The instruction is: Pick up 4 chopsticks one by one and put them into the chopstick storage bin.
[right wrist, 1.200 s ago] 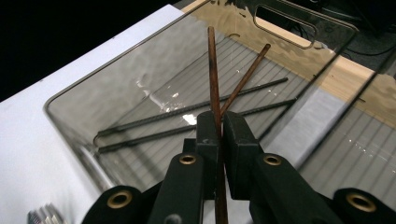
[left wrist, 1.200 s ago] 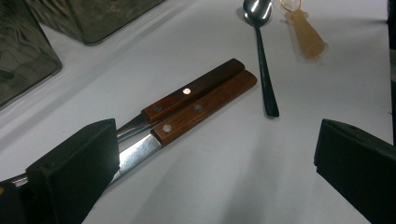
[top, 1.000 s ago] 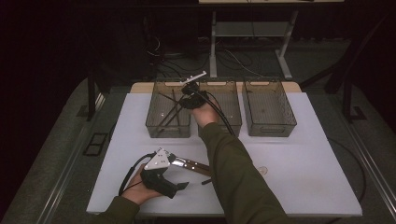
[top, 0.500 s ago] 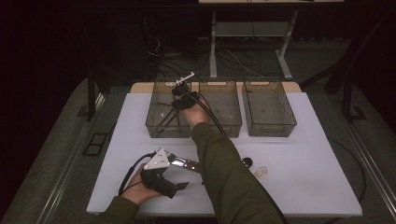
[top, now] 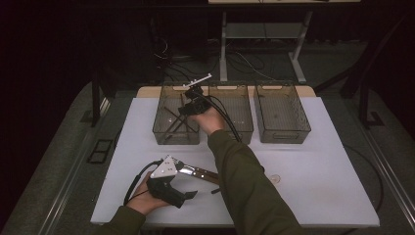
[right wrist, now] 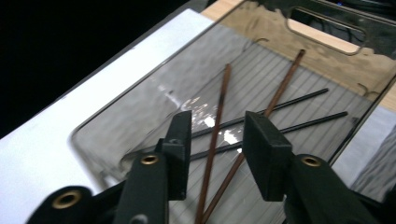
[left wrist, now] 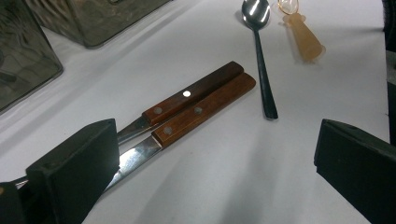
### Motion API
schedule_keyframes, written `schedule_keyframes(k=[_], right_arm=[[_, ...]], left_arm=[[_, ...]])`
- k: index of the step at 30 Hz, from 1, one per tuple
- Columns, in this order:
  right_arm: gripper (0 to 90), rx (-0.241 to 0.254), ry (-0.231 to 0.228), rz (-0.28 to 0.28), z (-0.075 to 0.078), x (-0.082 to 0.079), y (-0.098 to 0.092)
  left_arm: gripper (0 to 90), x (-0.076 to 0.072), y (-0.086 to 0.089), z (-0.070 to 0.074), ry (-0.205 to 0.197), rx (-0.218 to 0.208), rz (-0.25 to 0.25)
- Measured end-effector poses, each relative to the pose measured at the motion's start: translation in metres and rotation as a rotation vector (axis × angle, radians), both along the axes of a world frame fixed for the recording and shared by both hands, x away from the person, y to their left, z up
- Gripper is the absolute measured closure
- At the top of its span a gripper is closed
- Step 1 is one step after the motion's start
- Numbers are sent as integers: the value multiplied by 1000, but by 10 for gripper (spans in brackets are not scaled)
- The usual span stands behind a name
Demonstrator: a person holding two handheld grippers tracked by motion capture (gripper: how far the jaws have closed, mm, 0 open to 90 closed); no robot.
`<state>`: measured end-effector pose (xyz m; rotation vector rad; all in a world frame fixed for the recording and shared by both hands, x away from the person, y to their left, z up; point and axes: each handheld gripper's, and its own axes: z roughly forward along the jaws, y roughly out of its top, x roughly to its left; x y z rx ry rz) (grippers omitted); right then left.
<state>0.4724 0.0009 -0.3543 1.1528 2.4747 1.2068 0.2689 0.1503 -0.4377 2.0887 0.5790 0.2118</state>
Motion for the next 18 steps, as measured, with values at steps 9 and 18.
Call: schedule_keyframes(k=[9,18], right_arm=[[886,-9,6,120,6,-34,-22],[895,-55,15,170,1,-62,-39]], left_arm=[[0,0,0,0,1,14,1],[0,0,0,-1,-1,25,0]])
